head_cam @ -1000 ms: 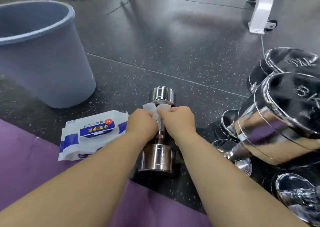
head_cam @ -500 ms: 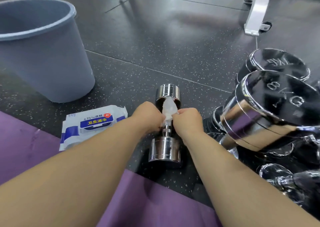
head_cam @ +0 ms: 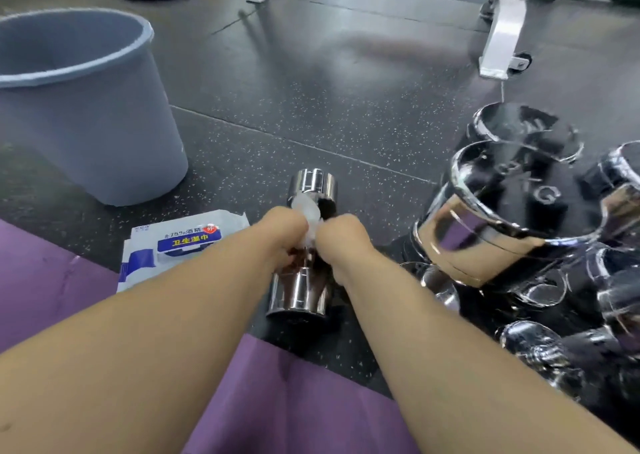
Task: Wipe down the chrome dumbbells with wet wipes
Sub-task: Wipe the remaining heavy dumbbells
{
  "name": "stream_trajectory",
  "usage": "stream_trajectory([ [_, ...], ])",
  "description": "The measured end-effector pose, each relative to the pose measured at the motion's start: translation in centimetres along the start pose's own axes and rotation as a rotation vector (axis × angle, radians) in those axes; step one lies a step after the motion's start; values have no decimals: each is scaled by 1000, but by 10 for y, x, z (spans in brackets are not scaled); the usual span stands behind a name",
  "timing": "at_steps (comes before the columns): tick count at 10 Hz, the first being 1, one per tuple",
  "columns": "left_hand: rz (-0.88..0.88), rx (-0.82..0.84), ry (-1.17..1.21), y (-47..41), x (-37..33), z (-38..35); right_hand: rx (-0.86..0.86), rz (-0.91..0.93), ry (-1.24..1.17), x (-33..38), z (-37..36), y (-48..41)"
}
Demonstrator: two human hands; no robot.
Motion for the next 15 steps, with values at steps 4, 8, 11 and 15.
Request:
stream_trajectory([
  [4,-7,291,-353,1,28,59,231,66,51,-22,-17,20],
  [8,-116,419,-311,44,40,85,17,407,-79,-80,-21,56],
  [11,-751,44,-516,86,24,65,107,422,-62,-69,-2,63],
  [15,-675,217,-811,40,70,84,131,392,-79,-89,-17,39],
])
Point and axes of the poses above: each hand's wrist, its own y-axis away from the middle knuckle, its own z-axis out of the back of the hand, x = y × z, the point moved 1 cm from there along -y, towards the middle knuckle, and after that the axes turned 15 degrees about -x, right-handed, at the moved point
